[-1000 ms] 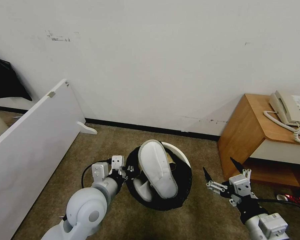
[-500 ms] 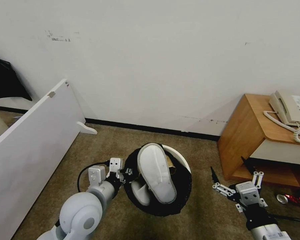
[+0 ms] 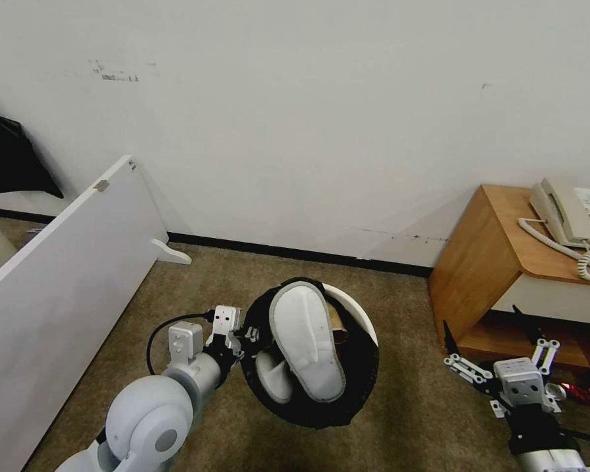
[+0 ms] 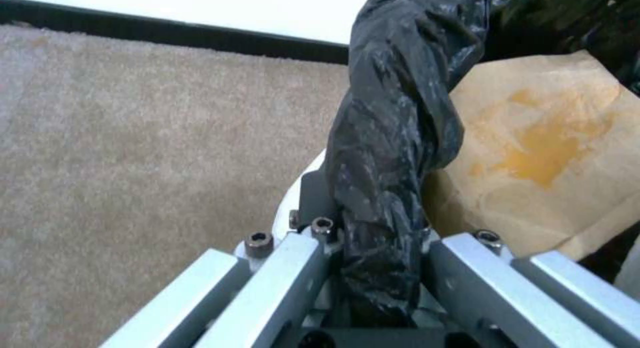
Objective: Pick up the trash bin, then pick up the garbage from the floor and place it into the trash bin.
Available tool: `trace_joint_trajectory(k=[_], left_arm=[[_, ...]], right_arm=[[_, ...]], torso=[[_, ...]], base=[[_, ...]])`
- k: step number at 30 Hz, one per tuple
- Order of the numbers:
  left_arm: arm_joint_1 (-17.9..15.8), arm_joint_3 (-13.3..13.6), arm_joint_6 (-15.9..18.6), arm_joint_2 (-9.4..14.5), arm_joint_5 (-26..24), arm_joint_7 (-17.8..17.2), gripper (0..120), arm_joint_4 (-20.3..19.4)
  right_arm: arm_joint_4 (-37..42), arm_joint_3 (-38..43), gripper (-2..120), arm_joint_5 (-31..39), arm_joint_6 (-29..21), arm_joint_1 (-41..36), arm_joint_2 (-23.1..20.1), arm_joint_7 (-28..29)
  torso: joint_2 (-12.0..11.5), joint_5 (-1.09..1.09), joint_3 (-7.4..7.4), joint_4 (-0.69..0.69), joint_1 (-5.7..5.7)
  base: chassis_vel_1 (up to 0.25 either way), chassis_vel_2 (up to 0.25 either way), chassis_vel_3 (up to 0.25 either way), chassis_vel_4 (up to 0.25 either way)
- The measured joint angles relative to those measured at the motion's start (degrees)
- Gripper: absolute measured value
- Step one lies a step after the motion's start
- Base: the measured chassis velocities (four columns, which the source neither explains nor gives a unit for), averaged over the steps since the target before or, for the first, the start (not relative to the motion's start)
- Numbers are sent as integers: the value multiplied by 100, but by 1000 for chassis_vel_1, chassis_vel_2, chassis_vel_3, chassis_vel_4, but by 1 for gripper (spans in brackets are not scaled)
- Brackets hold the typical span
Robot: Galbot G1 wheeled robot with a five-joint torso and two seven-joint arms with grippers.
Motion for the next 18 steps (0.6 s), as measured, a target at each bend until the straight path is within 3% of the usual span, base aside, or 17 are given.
trace_joint_trajectory(k=[6, 18], left_arm=[[-143, 58, -25, -51, -39, 16, 2, 106], [-105, 46, -57, -13, -34, 38, 2, 96]], right_arm=[[-6, 146, 100, 45, 15, 72, -10, 25], [17, 391, 100, 219, 16, 161, -18, 44]], torso=[[0, 0, 0, 0, 0], [0, 0, 0, 0, 0]], base=[[0, 0, 0, 0], [0, 0, 0, 0]])
